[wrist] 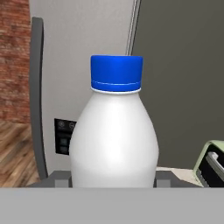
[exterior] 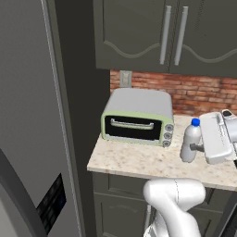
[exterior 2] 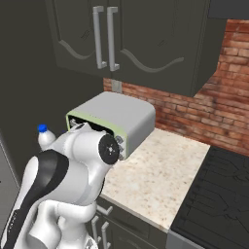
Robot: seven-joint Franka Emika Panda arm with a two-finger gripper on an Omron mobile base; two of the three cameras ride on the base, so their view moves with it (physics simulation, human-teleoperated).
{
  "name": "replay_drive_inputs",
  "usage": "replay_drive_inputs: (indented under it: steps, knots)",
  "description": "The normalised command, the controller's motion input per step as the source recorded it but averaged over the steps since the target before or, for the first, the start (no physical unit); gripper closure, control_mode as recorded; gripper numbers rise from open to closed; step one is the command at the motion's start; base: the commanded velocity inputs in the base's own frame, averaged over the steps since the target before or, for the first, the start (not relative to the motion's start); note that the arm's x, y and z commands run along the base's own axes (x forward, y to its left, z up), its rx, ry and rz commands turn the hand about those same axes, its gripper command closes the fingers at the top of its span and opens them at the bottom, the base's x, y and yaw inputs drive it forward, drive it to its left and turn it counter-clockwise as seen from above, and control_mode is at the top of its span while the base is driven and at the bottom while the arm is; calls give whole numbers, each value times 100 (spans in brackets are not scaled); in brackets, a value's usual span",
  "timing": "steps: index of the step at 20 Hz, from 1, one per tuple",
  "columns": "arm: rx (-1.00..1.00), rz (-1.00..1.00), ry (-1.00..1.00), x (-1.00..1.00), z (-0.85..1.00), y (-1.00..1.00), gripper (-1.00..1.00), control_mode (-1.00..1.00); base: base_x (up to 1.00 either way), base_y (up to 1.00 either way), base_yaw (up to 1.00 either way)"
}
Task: Take the bottled waters from the counter and place them in the freezer to freeze. Close the freezer door after placing the bottles.
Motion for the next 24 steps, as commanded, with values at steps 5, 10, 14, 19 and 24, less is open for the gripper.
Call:
replay_drive_inputs:
  steps: [5,10,14,19,24]
  knots:
    - [0,0,0,0,0,0,100,-100,0,0,0]
    - [0,0,0,0,0,0,100,-100,0,0,0]
    - [0,0,0,-7,0,0,100,100,-62,0,0]
    - [0,0,0,0,0,0,100,100,-99,17,0]
    - [0,0,0,0,0,0,100,100,-94,39,0]
